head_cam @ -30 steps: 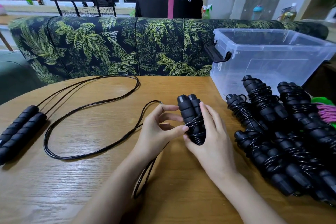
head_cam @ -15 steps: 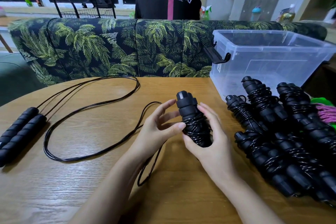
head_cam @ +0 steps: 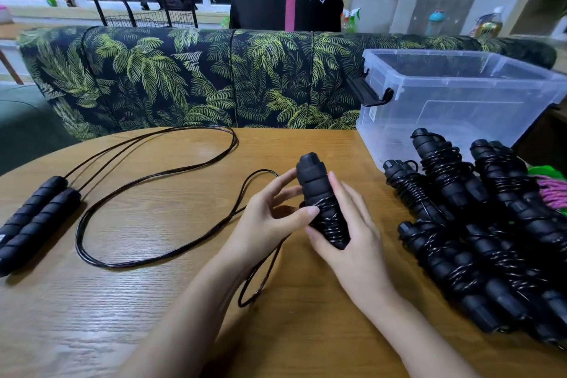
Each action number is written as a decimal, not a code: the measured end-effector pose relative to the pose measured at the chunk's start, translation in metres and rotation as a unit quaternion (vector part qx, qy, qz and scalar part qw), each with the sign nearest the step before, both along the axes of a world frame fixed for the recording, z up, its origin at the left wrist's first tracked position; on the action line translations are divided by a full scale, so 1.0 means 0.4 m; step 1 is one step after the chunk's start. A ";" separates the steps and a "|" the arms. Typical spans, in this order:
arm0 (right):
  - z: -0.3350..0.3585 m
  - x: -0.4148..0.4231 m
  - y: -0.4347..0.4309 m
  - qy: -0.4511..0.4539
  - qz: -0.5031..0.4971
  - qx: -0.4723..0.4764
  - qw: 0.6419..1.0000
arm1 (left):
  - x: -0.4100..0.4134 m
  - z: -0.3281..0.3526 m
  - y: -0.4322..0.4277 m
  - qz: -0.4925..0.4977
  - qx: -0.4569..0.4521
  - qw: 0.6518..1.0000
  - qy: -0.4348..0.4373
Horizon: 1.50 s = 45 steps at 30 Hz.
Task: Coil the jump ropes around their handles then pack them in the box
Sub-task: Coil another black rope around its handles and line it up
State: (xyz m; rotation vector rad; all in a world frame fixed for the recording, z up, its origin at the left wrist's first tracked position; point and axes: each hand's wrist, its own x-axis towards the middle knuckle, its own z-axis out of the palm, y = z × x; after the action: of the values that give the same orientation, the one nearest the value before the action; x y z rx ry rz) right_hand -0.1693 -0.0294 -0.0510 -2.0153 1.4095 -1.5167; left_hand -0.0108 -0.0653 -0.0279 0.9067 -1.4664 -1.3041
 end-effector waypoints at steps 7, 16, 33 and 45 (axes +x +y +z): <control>-0.004 0.004 0.005 0.101 -0.056 -0.009 0.993 | -0.013 0.008 0.007 0.034 -0.022 0.999 0.010; 0.002 0.000 0.004 0.069 -0.058 0.000 0.996 | -0.007 0.009 0.011 0.027 -0.039 0.998 -0.029; 0.012 0.015 0.008 0.203 -0.177 0.008 0.963 | -0.009 0.014 0.016 0.061 -0.017 0.997 -0.041; 0.018 0.002 0.013 0.008 -0.033 0.123 0.992 | -0.003 0.019 0.017 0.067 0.011 0.998 -0.002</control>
State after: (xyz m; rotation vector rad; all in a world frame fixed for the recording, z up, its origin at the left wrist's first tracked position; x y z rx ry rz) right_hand -0.1687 -0.0244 -0.0437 -1.8536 1.5973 -1.2807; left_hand -0.0121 -0.0584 -0.0203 1.0051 -1.3726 -1.2220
